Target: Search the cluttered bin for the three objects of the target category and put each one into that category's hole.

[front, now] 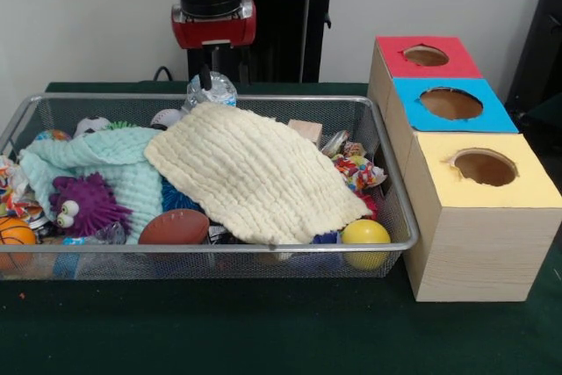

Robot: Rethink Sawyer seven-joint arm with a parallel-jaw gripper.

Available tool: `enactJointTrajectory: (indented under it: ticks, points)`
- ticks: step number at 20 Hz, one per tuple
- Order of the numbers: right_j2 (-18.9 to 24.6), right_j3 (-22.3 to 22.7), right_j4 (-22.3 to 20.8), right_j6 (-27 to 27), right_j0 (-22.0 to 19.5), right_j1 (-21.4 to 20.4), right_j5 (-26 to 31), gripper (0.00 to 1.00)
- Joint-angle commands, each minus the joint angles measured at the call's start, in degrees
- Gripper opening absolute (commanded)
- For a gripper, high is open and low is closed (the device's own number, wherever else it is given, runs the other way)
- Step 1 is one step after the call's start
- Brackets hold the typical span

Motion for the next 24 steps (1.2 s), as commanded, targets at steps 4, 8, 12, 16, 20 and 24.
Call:
enactJointTrajectory:
  ticks: [4, 8, 12, 16, 20, 24]
  points:
    - [3.27, -5.49, -2.15, -3.84, -0.46, 0.90, 5.59, 1.00]
    - [0.37, -3.43, -4.08, -1.69, 0.86, 1.54, 4.37, 1.00]
    - [-0.36, -1.63, -3.48, -0.62, 0.78, 2.76, 5.43, 1.00]
    - [-0.66, 0.07, -1.84, 0.76, 0.63, 2.49, 6.53, 1.00]
    - [-0.23, 2.97, 1.32, 3.89, -0.07, 1.41, 5.33, 1.00]
    - [-0.14, 5.42, 3.41, 7.31, -0.04, 1.31, 1.55, 1.00]
